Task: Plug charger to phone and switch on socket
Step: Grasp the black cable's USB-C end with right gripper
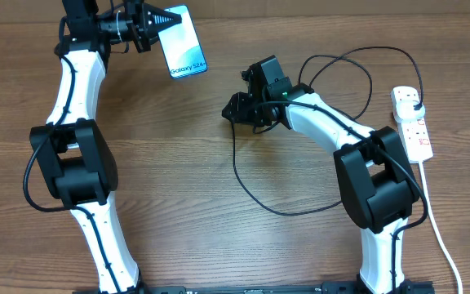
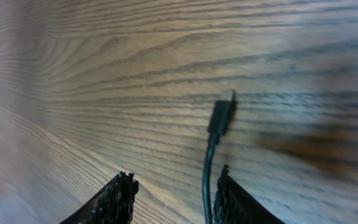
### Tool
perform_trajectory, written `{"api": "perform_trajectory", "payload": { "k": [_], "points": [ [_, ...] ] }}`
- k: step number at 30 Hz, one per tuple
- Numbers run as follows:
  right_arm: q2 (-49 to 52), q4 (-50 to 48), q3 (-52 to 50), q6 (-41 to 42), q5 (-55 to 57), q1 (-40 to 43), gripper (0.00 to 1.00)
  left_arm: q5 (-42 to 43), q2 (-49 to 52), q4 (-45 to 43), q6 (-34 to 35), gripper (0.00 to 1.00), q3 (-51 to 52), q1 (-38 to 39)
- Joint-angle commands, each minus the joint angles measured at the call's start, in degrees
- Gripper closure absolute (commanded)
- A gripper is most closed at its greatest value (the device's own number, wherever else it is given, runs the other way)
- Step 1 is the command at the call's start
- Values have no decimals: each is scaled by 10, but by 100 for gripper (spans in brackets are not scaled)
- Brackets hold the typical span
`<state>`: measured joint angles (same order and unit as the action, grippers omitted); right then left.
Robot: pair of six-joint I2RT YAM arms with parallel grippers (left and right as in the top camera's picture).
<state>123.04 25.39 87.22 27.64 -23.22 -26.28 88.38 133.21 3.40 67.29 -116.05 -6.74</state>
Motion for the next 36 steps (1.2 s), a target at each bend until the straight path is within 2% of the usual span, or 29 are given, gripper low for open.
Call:
{"api": "perform_trajectory", "payload": {
  "k": [1,14,18,25,29,32,36],
  "points": [
    [13,-11,12,-11,-30,0,57,6,-3,-2,-10,96,-7,5],
    [59,-30,12,-6,-50,3,59,6,-3,-2,-12,96,-7,5],
    [60,-44,12,9,-50,3,67,6,-3,-2,-17,96,-7,6],
    [60,-52,10,9,-49,3,73,6,-3,-2,-20,96,-7,9],
    [60,-52,9,9,-47,4,82,6,-3,-2,-25,96,-7,11],
    [60,-52,9,10,-48,7,96,6,-3,-2,-26,96,-7,13],
    [55,-52,9,10,-71,17,96,6,-3,-2,-26,96,-7,16]
  ]
}}
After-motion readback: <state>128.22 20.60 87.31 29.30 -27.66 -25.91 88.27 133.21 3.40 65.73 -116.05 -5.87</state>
